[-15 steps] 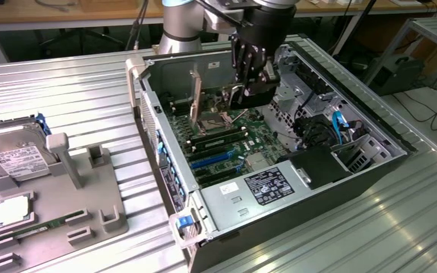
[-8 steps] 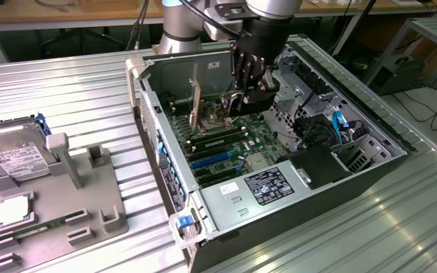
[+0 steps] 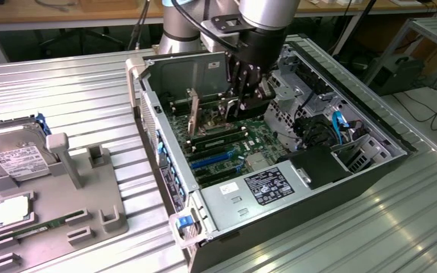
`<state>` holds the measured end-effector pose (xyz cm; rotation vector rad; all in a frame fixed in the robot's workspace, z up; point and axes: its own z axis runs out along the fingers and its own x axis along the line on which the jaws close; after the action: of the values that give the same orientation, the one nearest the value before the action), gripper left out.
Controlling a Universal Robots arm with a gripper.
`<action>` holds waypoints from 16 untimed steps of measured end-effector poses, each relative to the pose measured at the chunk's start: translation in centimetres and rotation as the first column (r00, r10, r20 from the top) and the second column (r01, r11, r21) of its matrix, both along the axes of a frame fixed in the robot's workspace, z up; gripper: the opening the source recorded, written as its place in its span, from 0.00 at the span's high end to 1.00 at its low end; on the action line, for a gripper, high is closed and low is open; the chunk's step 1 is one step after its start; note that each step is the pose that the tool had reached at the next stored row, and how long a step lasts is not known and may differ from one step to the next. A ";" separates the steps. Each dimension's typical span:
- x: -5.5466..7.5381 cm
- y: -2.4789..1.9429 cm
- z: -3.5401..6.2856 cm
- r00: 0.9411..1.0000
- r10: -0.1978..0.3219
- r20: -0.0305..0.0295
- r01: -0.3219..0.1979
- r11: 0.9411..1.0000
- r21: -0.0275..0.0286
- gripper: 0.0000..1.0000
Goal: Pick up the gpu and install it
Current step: 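Insert the gpu into the slot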
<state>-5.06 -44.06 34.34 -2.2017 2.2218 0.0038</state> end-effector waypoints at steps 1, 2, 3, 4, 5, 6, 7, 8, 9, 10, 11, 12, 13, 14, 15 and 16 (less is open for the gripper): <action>-0.1 0.00 -0.15 1.000 0.000 0.000 0.000 1.000 0.000 0.72; -0.3 0.00 -0.33 1.000 0.000 0.000 0.000 1.000 0.000 0.72; -0.5 0.00 -0.49 1.000 0.000 0.000 0.000 1.000 0.000 0.72; -0.6 -0.01 -0.59 1.000 0.000 0.000 0.000 1.000 0.000 0.72; -0.7 -0.02 -0.70 1.000 0.000 0.000 0.000 1.000 0.000 0.72; -0.7 -0.11 -0.73 1.000 0.000 0.000 0.000 1.000 0.000 0.72; -0.7 -0.33 -0.76 1.000 0.000 0.000 0.000 1.000 0.000 0.72; -0.7 -0.57 -0.79 1.000 0.000 0.000 0.000 1.000 0.000 0.72; -0.7 -0.74 -0.82 1.000 0.000 0.000 0.000 1.000 0.000 0.72; -0.7 -0.82 -0.90 1.000 0.000 0.000 0.000 1.000 0.000 0.72; -0.7 -0.83 -1.02 1.000 0.000 0.000 0.000 1.000 0.000 0.72; -0.8 -0.84 -1.20 1.000 0.000 0.000 0.000 1.000 0.000 0.72; -0.9 -0.84 -1.39 1.000 0.000 0.000 0.000 1.000 0.000 0.72; -1.1 -0.84 -1.57 1.000 0.000 0.000 0.000 1.000 0.000 0.72; -1.4 -0.84 -1.78 1.000 0.000 0.000 0.000 1.000 0.000 0.72; -1.5 -0.84 -1.95 1.000 0.000 0.000 0.000 1.000 0.000 0.72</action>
<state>-6.57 -44.89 32.39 -2.2020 2.2217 0.0037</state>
